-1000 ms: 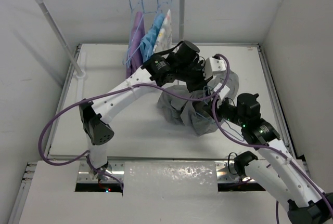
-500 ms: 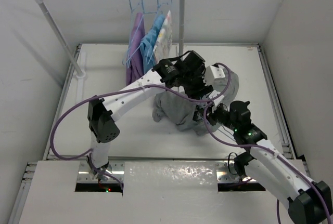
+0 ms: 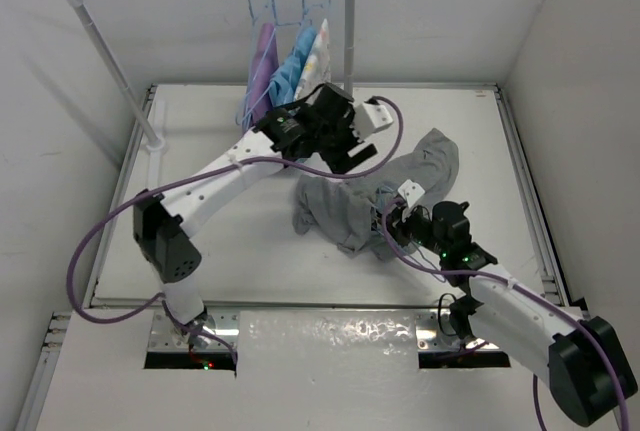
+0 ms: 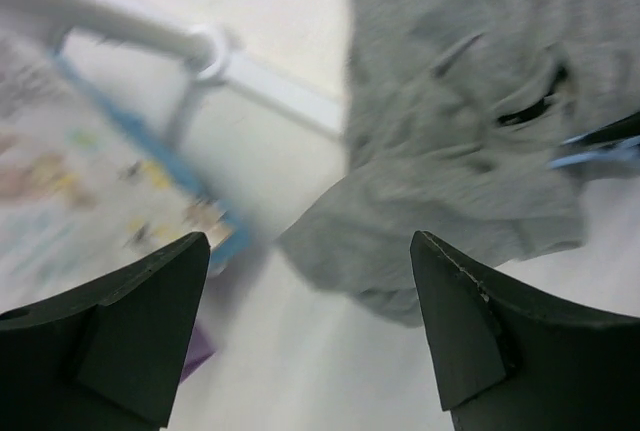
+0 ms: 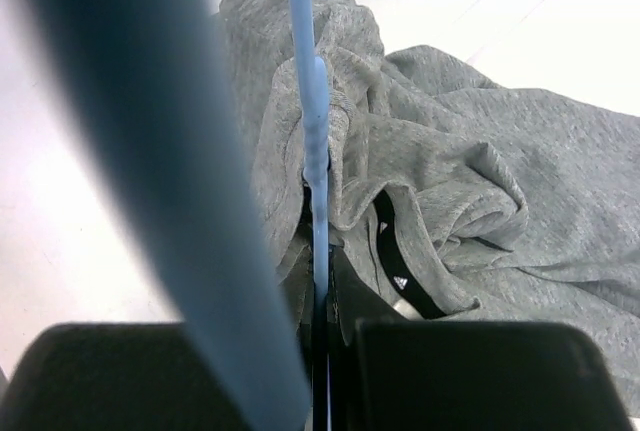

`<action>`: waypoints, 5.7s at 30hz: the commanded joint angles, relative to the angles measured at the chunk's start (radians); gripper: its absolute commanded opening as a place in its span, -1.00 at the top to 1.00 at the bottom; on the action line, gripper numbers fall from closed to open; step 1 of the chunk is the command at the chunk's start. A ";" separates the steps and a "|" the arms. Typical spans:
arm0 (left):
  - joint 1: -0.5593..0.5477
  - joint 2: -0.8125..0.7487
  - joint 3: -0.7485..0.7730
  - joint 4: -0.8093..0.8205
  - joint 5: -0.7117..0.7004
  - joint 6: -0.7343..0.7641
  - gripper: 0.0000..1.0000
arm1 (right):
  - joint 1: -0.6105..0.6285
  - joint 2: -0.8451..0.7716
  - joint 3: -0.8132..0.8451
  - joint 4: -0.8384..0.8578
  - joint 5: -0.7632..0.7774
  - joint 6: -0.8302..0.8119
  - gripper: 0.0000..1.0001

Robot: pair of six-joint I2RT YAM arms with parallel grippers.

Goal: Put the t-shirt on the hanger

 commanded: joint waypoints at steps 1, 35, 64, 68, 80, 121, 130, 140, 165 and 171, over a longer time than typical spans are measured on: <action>0.022 -0.108 -0.083 0.074 -0.088 0.093 -0.59 | 0.001 0.015 0.028 0.061 -0.021 -0.009 1.00; 0.050 0.027 -0.425 0.335 0.540 0.575 0.22 | -0.001 0.000 0.106 0.007 -0.127 -0.034 1.00; 0.070 -0.222 -0.698 0.312 0.332 0.723 1.00 | -0.004 -0.178 0.215 -0.311 0.446 0.241 0.52; 0.065 -0.231 -0.695 0.282 0.343 0.746 1.00 | -0.010 0.033 0.258 -0.325 0.526 0.337 0.56; 0.058 -0.210 -0.648 0.231 0.340 0.740 1.00 | -0.013 0.399 0.258 -0.099 0.230 0.463 0.00; 0.182 -0.168 -0.605 0.383 0.076 0.361 1.00 | -0.552 -0.046 0.239 -0.530 0.276 0.339 1.00; 0.088 -0.115 -0.612 0.412 -0.094 0.435 1.00 | -0.541 -0.083 0.360 -0.622 0.246 0.192 1.00; -0.013 -0.115 -0.422 0.306 0.203 0.380 1.00 | -0.469 -0.040 0.485 -0.582 -0.136 0.095 0.74; -0.015 -0.090 -0.327 0.216 0.402 0.438 1.00 | -0.308 0.034 0.479 -0.506 -0.330 0.014 -0.28; -0.011 -0.091 -0.281 0.164 0.471 0.415 1.00 | -0.305 0.085 0.427 -0.374 -0.426 0.043 0.99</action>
